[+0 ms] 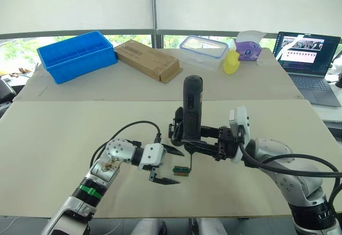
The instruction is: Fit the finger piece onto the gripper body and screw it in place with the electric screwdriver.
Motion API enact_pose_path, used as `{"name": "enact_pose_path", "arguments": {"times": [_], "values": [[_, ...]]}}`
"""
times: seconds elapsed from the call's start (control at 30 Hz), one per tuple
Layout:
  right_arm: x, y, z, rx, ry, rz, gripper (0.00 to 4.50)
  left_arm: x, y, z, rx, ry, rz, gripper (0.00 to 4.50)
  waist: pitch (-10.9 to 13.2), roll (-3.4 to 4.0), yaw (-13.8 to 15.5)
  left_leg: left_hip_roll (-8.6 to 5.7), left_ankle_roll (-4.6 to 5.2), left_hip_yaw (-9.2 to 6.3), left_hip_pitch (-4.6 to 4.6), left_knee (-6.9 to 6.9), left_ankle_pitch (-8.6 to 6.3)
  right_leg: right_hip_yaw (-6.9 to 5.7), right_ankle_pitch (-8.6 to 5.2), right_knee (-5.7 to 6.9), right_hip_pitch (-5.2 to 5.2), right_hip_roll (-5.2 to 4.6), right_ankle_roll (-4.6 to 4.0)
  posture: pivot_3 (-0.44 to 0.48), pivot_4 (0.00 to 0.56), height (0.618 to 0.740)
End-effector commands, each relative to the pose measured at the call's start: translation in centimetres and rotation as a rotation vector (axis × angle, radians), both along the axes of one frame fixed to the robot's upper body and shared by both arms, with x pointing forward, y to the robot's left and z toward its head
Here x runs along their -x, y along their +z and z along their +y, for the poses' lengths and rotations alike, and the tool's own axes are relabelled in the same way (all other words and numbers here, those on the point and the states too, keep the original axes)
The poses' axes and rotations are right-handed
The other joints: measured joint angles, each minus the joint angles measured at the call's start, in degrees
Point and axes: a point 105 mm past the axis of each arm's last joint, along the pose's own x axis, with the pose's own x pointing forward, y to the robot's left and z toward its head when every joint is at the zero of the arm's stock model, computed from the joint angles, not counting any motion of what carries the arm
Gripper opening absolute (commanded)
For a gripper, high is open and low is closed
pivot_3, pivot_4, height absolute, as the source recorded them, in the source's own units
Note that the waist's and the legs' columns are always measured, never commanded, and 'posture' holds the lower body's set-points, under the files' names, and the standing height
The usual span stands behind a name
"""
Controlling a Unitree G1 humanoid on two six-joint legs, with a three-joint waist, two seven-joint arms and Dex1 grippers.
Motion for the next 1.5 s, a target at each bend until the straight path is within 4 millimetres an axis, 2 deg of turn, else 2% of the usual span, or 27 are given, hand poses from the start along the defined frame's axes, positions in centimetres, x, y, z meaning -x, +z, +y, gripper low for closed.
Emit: {"name": "enact_pose_path", "arguments": {"times": [0.03, 0.6, 0.77, 0.87, 0.93, 1.5], "values": [[1.2, 1.1, 0.5, -0.001, 0.055, -0.06, 1.92, -0.1, 0.6, -0.3, 0.016, -0.011, -0.028, 4.5, 0.0, 0.0, 0.0, 0.0, 0.0, 0.0, 0.0, 0.0, 0.0, 0.0, 0.0, 0.0, 0.0, 0.0, 0.0, 0.0, 0.15, 0.74], [1.6, 0.3, 0.2, 0.066, 0.112, 0.035, 1.92, -0.3, 0.7, -0.5, 0.023, -0.009, -0.033, 4.5, 0.0, 0.0, 0.0, 0.0, 0.0, -0.01, -0.01, 0.0, 0.0, 0.0, 0.0, -0.01, 0.0, -0.01, 0.0, 0.0, 0.15, 0.74], [1.6, 2.8, -0.4, -0.014, 0.104, -0.02, 1.92, -0.2, 0.5, -0.5, 0.023, -0.008, -0.024, 4.5, 0.0, 0.0, 0.0, 0.0, 0.01, -0.01, -0.02, 0.0, 0.0, 0.0, 0.0, -0.01, 0.0, -0.02, 0.0, 0.0, 0.15, 0.74], [1.7, 4.5, -0.4, -0.08, 0.082, -0.108, 1.92, -0.1, 0.3, -0.4, 0.021, -0.009, -0.004, 4.5, 0.0, -0.01, 0.0, 0.0, 0.01, -0.02, -0.02, 0.0, 0.0, 0.0, 0.0, -0.01, 0.0, -0.02, 0.0, 0.0, 0.15, 0.74], [1.9, 4.9, -0.3, -0.1, 0.077, -0.147, 1.92, 0.0, 0.2, -0.4, 0.02, -0.012, 0.008, 4.5, 0.0, 0.0, 0.0, 0.01, 0.0, -0.02, -0.02, 0.0, 0.0, 0.0, 0.0, -0.01, 0.0, -0.01, 0.0, 0.0, 0.15, 0.74], [2.5, 2.9, 0.5, -0.051, 0.078, -0.235, 1.92, 0.2, -0.2, -0.6, 0.017, -0.013, 0.076, 4.5, 0.0, -0.01, 0.0, 0.0, 0.01, 0.01, -0.02, 0.01, 0.0, 0.0, 0.0, 0.01, 0.0, 0.01, 0.0, 0.0, 0.15, 0.74]]}}
